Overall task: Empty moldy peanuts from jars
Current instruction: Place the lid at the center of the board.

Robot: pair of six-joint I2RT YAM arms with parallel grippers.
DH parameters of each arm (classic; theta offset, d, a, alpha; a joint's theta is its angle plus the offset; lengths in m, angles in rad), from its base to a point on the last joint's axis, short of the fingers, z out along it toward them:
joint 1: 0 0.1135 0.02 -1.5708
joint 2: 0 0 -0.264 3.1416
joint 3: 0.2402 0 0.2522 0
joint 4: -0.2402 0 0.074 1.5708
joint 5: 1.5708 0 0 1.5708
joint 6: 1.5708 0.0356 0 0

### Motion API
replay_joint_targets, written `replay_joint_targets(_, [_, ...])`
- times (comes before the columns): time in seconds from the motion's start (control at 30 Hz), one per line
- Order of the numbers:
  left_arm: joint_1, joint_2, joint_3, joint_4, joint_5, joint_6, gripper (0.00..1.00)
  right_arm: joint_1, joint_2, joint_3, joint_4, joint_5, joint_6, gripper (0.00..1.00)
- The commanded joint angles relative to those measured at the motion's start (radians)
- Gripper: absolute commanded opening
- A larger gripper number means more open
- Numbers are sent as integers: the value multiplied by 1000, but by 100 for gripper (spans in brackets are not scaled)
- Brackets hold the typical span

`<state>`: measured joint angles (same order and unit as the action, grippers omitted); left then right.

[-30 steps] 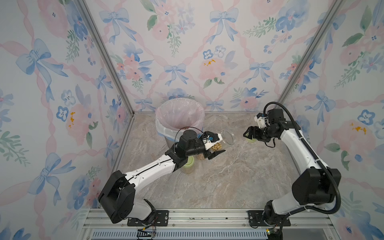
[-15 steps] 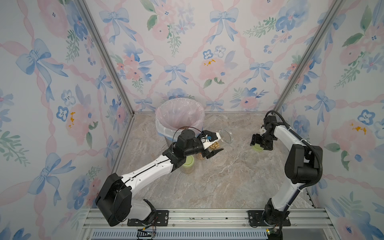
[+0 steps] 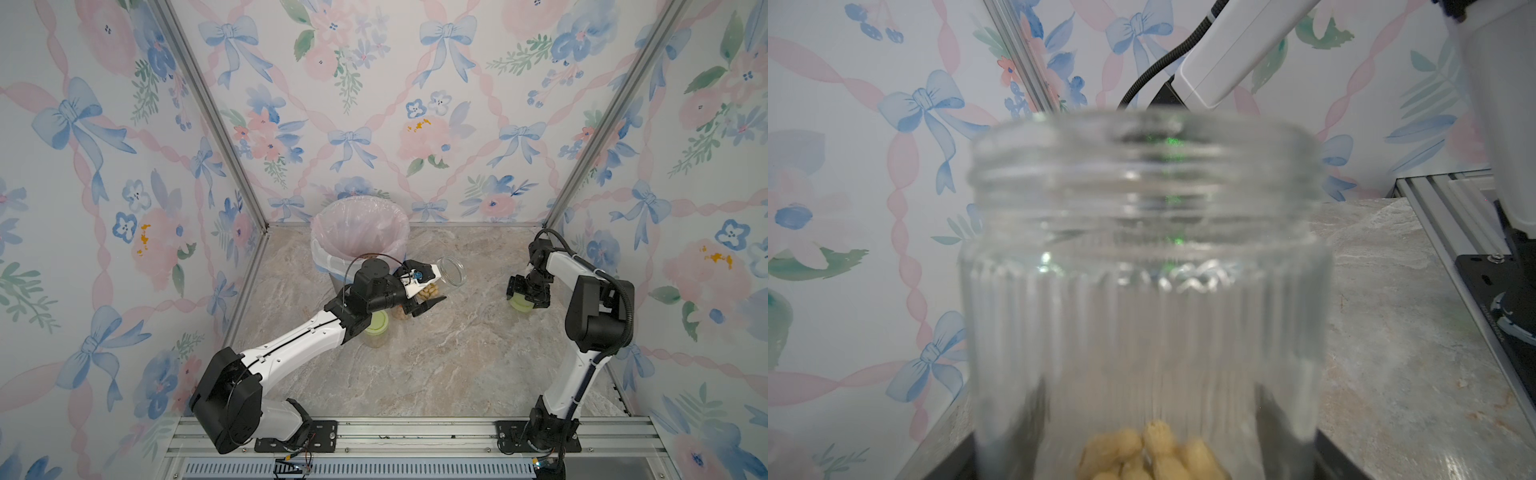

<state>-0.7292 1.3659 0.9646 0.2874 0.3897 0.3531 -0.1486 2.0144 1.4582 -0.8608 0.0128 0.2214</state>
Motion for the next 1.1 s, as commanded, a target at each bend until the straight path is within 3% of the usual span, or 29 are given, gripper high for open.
replay_joint_targets(0.0, [10, -36, 23, 58, -3, 15, 0, -8, 35, 22, -26, 24, 7, 84])
replay_joint_targets(0.5, [9, -40, 43, 33, -15, 12, 0, -14, 0, -26, -21, 17, 2, 97])
replay_joint_targets(0.97, [9, -70, 82, 2, -4, 2, 0, -10, -301, -105, -28, 23, 30, 98])
replay_joint_targets(1.07, [9, -70, 120, -45, -38, 17, 0, -2, -398, -146, 27, -24, 63, 98])
